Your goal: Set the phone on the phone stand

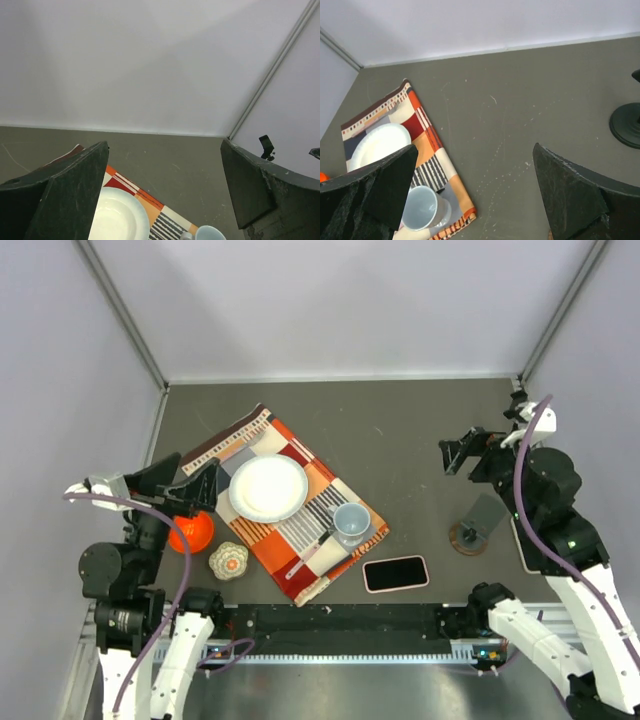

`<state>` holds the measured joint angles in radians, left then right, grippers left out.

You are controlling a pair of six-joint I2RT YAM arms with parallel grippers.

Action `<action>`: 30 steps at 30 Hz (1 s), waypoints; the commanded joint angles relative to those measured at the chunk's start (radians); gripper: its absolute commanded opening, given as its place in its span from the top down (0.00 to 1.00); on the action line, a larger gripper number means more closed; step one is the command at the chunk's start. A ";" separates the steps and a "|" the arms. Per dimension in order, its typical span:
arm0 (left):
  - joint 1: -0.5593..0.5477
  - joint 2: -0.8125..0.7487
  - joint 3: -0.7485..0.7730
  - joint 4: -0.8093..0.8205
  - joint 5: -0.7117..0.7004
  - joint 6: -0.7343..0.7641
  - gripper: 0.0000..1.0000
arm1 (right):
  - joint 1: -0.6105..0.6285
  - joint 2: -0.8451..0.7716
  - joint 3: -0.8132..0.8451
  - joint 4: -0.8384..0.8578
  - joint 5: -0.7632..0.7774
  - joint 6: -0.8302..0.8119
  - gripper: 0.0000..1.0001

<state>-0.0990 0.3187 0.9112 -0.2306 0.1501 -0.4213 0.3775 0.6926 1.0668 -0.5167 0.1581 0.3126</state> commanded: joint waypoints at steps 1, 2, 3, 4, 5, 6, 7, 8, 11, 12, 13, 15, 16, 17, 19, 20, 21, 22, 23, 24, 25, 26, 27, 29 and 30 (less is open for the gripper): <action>-0.004 0.051 -0.012 0.063 0.052 -0.017 0.01 | -0.003 0.051 -0.034 0.015 -0.020 0.051 0.01; -0.005 0.069 -0.017 0.060 0.080 -0.019 0.01 | -0.005 0.082 -0.041 0.009 -0.020 0.052 0.01; -0.007 0.078 -0.021 0.054 0.094 -0.020 0.01 | -0.005 0.096 -0.045 0.003 -0.022 0.057 0.01; -0.005 0.086 -0.028 0.054 0.107 -0.020 0.01 | -0.005 0.113 -0.053 -0.011 -0.026 0.069 0.01; -0.007 0.100 -0.044 0.054 0.121 -0.020 0.01 | -0.005 0.126 -0.056 -0.016 -0.037 0.075 0.01; -0.007 0.108 -0.054 0.053 0.124 -0.022 0.01 | -0.005 0.152 -0.060 -0.019 -0.046 0.082 0.01; -0.007 0.115 -0.061 0.051 0.129 -0.022 0.01 | -0.005 0.162 -0.076 -0.022 -0.057 0.100 0.01; -0.007 0.131 -0.072 0.053 0.137 -0.022 0.01 | -0.005 0.172 -0.080 -0.023 -0.066 0.108 0.01; -0.008 0.172 -0.080 0.047 0.175 -0.008 0.01 | -0.005 0.196 -0.084 -0.072 0.007 0.102 0.01; -0.008 0.181 -0.083 0.042 0.189 0.001 0.01 | -0.005 0.193 -0.080 -0.084 0.039 0.102 0.01; -0.010 0.189 -0.084 0.036 0.195 0.006 0.01 | -0.005 0.191 -0.082 -0.095 0.067 0.097 0.01; -0.013 0.207 -0.094 0.027 0.198 0.019 0.01 | -0.005 0.182 -0.087 -0.127 0.132 0.109 0.01; -0.015 0.209 -0.097 0.024 0.197 0.026 0.01 | -0.005 0.173 -0.099 -0.138 0.145 0.126 0.01; -0.015 0.212 -0.101 0.016 0.194 0.032 0.01 | -0.005 0.168 -0.103 -0.147 0.174 0.138 0.01; -0.019 0.215 -0.106 0.010 0.180 0.049 0.01 | -0.006 0.156 -0.116 -0.198 0.214 0.181 0.01; -0.021 0.212 -0.113 0.007 0.174 0.052 0.01 | -0.006 0.153 -0.117 -0.219 0.269 0.198 0.01; -0.024 0.211 -0.117 0.007 0.169 0.061 0.01 | -0.006 0.150 -0.119 -0.276 0.300 0.216 0.01; -0.027 0.212 -0.123 0.005 0.163 0.064 0.01 | -0.006 0.147 -0.119 -0.301 0.331 0.252 0.01; -0.028 0.214 -0.126 0.007 0.158 0.067 0.01 | -0.008 0.139 -0.117 -0.333 0.386 0.270 0.01; -0.034 0.212 -0.129 0.007 0.154 0.073 0.01 | -0.020 0.134 -0.119 -0.356 0.406 0.289 0.01; -0.039 0.214 -0.132 0.007 0.149 0.076 0.01 | -0.032 0.130 -0.125 -0.396 0.419 0.318 0.01; -0.042 0.215 -0.136 0.007 0.140 0.081 0.01 | -0.049 0.119 -0.128 -0.408 0.429 0.335 0.01; -0.050 0.215 -0.136 0.008 0.135 0.088 0.01 | -0.105 0.114 -0.134 -0.422 0.431 0.347 0.01; -0.057 0.211 -0.141 0.007 0.122 0.096 0.01 | -0.165 0.104 -0.151 -0.453 0.416 0.385 0.01; -0.064 0.209 -0.143 0.004 0.117 0.105 0.01 | -0.199 0.087 -0.157 -0.454 0.405 0.393 0.01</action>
<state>-0.1448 0.5327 0.7757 -0.2523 0.2974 -0.3595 0.2806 0.8230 0.9268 -0.8791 0.5037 0.6090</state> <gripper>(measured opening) 0.986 0.987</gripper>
